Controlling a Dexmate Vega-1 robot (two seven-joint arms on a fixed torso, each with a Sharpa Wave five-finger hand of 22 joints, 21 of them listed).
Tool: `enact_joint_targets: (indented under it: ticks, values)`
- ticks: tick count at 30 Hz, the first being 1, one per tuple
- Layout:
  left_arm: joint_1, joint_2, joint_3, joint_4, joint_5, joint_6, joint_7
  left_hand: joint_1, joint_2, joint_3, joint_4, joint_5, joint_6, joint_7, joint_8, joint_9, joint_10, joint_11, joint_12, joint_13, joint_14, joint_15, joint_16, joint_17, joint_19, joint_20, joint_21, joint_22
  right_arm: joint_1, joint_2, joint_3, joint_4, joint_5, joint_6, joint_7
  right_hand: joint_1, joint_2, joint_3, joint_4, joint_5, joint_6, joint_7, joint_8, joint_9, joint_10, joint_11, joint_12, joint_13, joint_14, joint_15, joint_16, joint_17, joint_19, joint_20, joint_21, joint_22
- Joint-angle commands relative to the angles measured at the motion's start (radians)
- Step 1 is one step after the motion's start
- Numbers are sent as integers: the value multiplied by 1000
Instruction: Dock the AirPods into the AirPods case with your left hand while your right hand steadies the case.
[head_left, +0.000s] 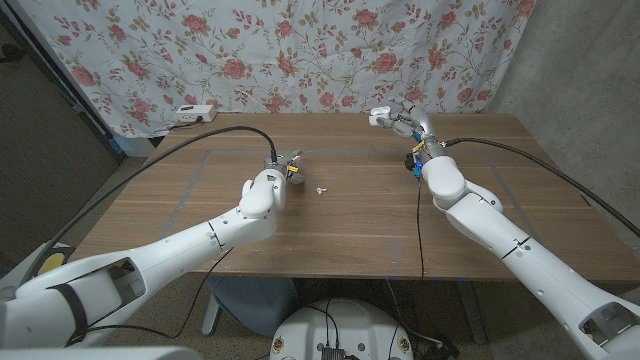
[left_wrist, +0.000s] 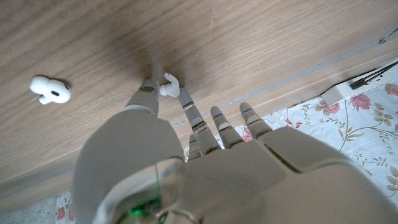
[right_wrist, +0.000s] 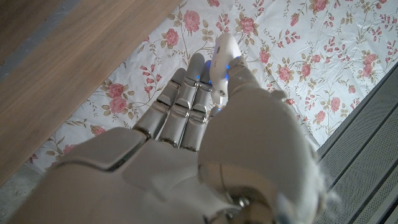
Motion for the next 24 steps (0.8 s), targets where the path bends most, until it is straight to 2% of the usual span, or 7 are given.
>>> enact_joint_targets:
  ticks: [1,18,24]
  values:
    - [-6,4,9,1,0,15,2,17,5,8,-6,7,3,3,1,2,8,-2,5,4,5,0,-1,4,1,6,-3,-1,4,0,0,5,1,5,2,11,2,-4,1,6,6,1,5,3,138,-134,31,1,10,-163,-1,6,-5,3,7,0]
    - [-7,-1,9,14,-23,5,17,48,17,22,-11,14,18,2,5,2,33,-3,12,11,19,-8,3,4,9,6,-1,-1,8,3,-4,8,-1,1,0,11,3,-4,1,6,7,1,5,3,138,-134,32,0,11,-163,-4,11,-6,3,8,0]
    - [-4,0,3,13,-35,-3,27,43,23,22,-3,13,21,5,6,2,36,-3,13,13,19,-4,5,7,9,8,-2,-1,7,4,-5,6,-1,-1,-1,12,3,-5,1,6,8,1,5,3,138,-134,32,0,11,-163,-6,13,-6,2,9,0]
